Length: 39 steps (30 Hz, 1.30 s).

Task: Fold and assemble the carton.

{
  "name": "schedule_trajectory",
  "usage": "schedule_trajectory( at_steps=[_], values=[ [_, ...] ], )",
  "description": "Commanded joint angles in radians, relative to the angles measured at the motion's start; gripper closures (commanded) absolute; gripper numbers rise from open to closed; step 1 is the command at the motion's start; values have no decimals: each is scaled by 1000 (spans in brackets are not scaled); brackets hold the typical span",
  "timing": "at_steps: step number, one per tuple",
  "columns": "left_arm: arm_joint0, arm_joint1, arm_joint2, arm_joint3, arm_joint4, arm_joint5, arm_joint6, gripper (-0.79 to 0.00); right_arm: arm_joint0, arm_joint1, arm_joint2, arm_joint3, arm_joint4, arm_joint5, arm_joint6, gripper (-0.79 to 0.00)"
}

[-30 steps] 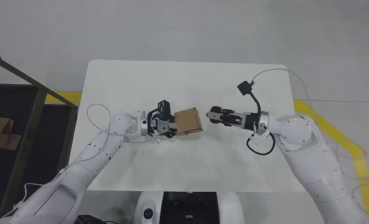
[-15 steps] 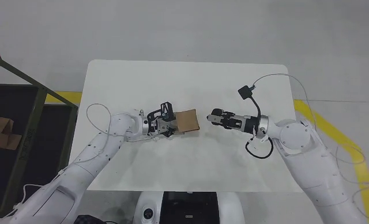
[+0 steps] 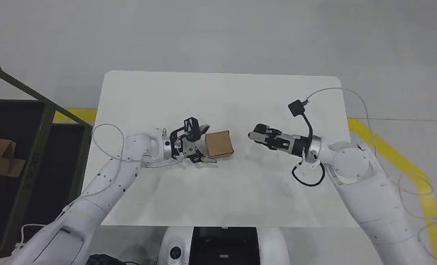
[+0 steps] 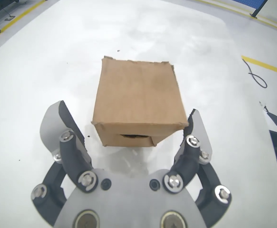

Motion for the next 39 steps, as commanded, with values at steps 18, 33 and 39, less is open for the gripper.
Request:
schedule_trajectory(
  at_steps=[18,33,39],
  values=[
    [111,56,-299,-91,-326,80,-35,-785,4,-7,75,155,-342,-140,-443,-785],
    [62,72,-438,20,-586,106,-222,-785,27,-6,164,206,-918,78,-889,-785],
    [52,76,-462,25,-632,113,-274,-785,56,-11,167,211,-1006,160,-925,-785]
  ],
)
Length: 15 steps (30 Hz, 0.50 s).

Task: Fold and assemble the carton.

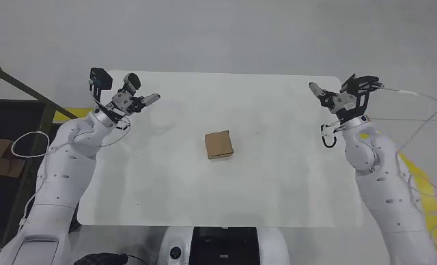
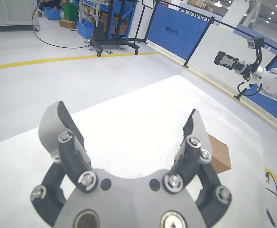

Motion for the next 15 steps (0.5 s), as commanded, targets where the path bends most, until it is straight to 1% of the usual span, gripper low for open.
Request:
schedule_trajectory(
  at_steps=[1,4,7,15],
  values=[
    [-9,0,-4,4,-9,5,-17,-785,12,-3,-3,5,-10,17,-14,-785],
    [-25,0,-6,7,-21,12,-34,-785,31,-8,-6,23,-27,56,-28,-785],
    [-40,-2,-7,14,-17,20,-31,-785,31,-8,-6,23,-27,56,-28,-785],
    [-40,-2,-7,14,-17,20,-31,-784,31,-8,-6,23,-27,56,-28,-785]
  ],
)
